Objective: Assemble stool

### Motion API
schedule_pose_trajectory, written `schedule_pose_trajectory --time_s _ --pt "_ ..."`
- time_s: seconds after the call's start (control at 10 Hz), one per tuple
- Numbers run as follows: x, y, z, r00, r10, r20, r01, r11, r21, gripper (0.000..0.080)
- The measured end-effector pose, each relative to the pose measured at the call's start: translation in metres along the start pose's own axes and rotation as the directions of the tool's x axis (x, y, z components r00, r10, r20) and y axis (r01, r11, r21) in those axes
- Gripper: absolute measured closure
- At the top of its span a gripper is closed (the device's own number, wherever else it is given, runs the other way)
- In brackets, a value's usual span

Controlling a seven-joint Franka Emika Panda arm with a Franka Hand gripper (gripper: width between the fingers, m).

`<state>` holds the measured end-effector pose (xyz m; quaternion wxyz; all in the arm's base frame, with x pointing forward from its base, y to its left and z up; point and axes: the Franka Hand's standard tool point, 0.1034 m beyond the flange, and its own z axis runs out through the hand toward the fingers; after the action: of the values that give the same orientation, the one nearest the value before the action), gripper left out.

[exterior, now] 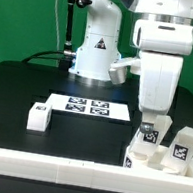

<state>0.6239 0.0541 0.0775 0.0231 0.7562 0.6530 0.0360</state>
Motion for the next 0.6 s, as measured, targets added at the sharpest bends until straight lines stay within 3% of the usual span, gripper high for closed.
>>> schedule_pose_trajectory --time_s 0.4,0.6 --pt "-0.0004 0.0000 0.0001 0.998 0.055 -0.001 -0.055 0.998 0.001 0.0464" --pt "-0.0004 -0.0001 0.0001 0.978 0.206 -0.001 -0.206 0.978 0.001 0.0462"
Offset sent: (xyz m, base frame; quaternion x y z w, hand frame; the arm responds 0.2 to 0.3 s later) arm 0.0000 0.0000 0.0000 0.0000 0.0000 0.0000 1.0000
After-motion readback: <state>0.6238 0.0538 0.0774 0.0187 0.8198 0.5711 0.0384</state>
